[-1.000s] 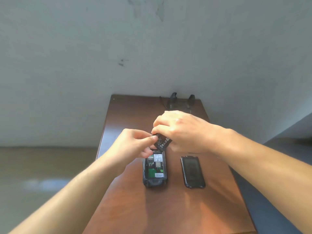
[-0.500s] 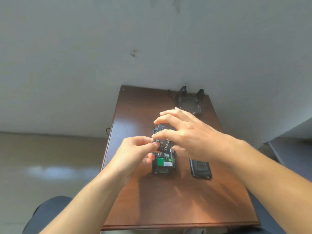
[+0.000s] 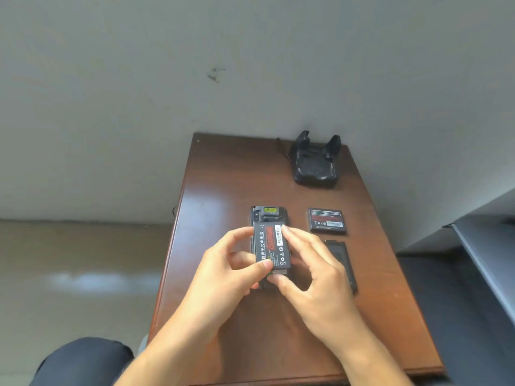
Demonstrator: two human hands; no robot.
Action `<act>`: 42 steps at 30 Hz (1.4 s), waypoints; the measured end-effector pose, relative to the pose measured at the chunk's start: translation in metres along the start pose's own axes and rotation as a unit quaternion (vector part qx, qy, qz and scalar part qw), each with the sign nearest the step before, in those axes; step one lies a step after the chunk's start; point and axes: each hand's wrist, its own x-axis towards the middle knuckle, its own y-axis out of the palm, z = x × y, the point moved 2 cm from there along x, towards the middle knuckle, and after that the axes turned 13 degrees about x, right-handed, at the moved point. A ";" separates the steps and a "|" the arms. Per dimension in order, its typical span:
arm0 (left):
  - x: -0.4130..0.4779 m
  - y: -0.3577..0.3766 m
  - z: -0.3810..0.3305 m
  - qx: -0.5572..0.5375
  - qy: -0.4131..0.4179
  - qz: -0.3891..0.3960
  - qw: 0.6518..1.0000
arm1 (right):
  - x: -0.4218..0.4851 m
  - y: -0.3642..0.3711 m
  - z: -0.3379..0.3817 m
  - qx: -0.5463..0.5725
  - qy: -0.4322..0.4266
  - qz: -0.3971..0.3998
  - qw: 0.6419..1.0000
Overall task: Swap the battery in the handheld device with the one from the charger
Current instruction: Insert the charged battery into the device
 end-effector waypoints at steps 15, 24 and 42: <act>0.000 -0.005 0.010 0.197 0.120 -0.008 0.973 | -0.010 -0.011 -0.015 -0.085 -0.029 0.004 0.996; 0.004 -0.004 0.014 0.189 0.114 -0.012 0.975 | -0.013 -0.008 -0.019 -0.065 -0.026 -0.021 0.997; 0.014 0.000 0.022 0.233 0.132 -0.113 0.957 | -0.005 -0.001 -0.019 -0.063 0.020 -0.034 0.997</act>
